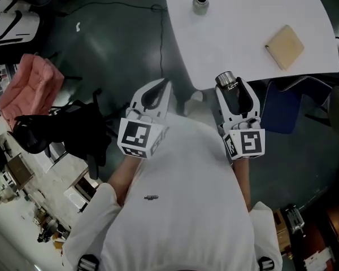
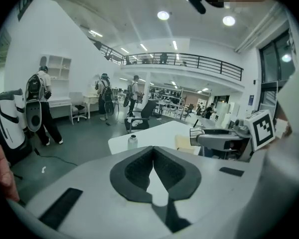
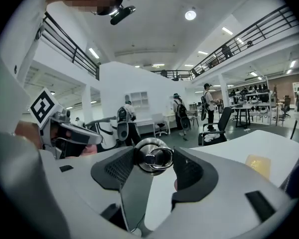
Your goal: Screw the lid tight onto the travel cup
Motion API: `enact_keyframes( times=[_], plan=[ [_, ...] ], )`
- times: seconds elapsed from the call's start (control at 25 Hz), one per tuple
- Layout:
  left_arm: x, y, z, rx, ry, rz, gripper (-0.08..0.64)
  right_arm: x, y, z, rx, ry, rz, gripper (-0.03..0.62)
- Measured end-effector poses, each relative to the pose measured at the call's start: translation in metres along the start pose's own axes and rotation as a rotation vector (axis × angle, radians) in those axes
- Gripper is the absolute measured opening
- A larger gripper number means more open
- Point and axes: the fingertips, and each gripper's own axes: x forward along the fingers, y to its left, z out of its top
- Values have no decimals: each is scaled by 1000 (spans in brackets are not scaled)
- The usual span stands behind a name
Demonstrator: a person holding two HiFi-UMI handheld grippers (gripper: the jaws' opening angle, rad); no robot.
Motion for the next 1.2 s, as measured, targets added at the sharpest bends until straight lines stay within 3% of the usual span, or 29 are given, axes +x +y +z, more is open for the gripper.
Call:
enact_keyframes(
  times=[0.2,0.48,0.64,0.88,1.2],
  plan=[
    [-20,10,3,-8,-17,54,3,3,11,-4,20,-18,32,241],
    [-5,74,23,-37,-46,72,3,68,35,13,26,-37,41,241],
    [45,123,53,-39,-62,-3,5,130,24,21,15,-15,-25,241],
    [127,197,92,-13,-14,-153,5,220,3,37,13,43,-147,241],
    [164,250,143,35,-43,-273,3,283,-2,75,-14,52,-239,241]
  ],
)
